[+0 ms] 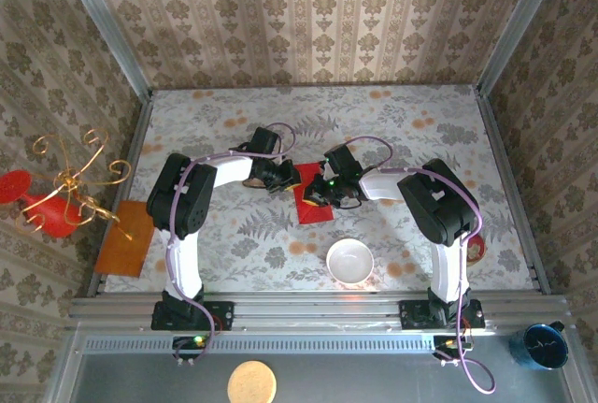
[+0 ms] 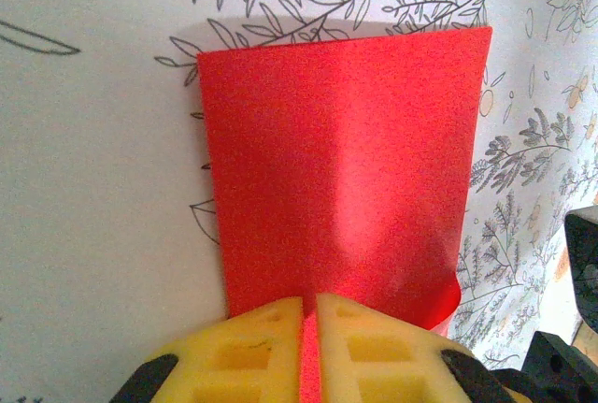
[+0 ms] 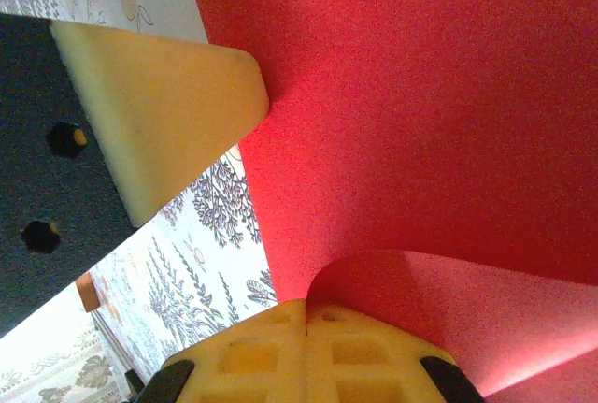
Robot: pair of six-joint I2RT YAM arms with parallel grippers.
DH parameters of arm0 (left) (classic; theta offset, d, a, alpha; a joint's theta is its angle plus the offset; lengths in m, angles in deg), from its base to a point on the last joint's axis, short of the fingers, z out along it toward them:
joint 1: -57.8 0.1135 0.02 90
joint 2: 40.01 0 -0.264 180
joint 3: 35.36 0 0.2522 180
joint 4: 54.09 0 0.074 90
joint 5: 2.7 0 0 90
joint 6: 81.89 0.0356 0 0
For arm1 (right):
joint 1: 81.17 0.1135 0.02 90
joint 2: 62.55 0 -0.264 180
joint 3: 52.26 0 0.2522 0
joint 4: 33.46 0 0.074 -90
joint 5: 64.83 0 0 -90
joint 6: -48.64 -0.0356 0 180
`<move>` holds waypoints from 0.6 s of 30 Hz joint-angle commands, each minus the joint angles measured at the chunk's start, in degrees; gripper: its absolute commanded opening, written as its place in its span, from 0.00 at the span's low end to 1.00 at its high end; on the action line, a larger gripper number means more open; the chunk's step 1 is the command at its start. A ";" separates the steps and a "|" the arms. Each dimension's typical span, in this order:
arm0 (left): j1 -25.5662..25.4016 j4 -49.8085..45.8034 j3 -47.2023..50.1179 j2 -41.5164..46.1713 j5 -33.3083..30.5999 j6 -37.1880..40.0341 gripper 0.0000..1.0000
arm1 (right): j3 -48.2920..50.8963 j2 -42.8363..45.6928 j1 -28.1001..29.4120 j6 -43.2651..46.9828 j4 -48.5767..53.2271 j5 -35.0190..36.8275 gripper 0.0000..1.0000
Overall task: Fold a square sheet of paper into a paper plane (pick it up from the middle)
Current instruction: Fold the triangle a second time at the center of the table.
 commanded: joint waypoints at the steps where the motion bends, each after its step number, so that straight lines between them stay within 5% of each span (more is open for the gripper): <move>1: -0.38 -1.72 0.66 -1.36 -0.81 1.03 0.13 | -1.29 -1.64 0.15 -0.52 0.47 1.06 0.00; 18: -0.08 -1.73 0.15 0.58 -0.58 0.66 0.14 | -1.04 -2.23 0.15 0.28 2.91 1.76 0.04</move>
